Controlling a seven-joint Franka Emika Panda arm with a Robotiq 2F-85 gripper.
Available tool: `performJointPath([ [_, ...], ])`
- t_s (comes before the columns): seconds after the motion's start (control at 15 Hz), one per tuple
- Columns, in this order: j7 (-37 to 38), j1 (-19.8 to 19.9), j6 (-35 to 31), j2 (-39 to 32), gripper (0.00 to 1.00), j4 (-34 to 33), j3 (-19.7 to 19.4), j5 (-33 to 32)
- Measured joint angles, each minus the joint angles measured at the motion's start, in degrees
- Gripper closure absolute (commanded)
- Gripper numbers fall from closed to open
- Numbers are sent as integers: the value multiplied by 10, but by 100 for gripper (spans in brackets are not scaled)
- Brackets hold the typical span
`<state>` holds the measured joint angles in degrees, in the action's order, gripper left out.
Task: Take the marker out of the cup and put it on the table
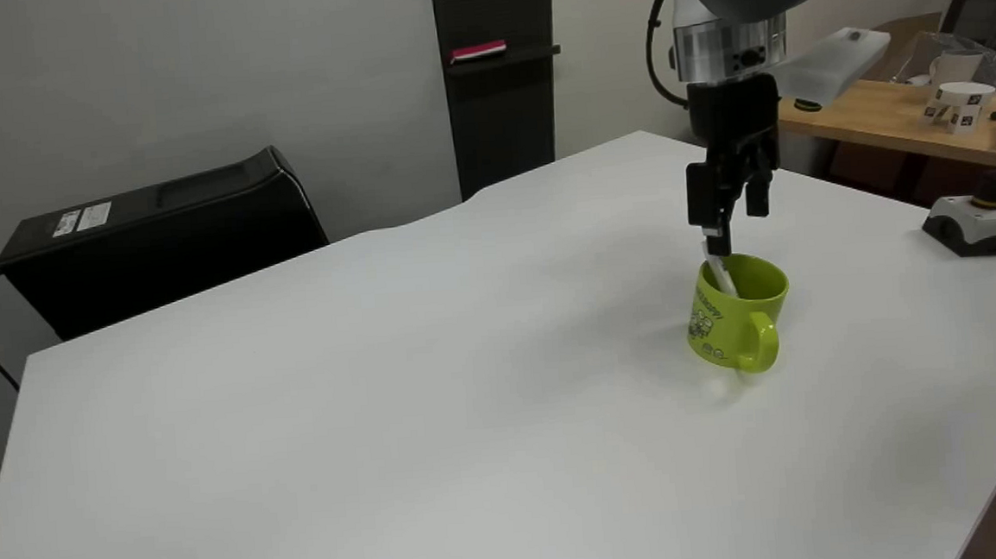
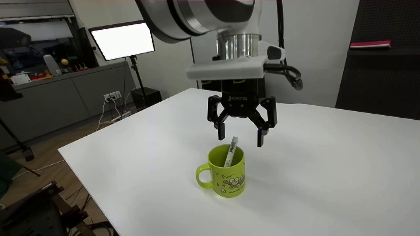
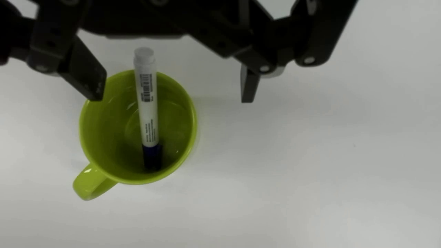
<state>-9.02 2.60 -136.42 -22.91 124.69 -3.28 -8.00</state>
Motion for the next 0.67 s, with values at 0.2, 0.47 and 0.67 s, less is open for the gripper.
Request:
performJointPath([
  [0.2, 1, -1, -2, -6, 0, -1, 0, 0],
  [0.47, 3, -3, -22, -12, 0, -1, 0, -1],
  [0.67, 6, -6, -42, -18, 0, -1, 0, -2],
])
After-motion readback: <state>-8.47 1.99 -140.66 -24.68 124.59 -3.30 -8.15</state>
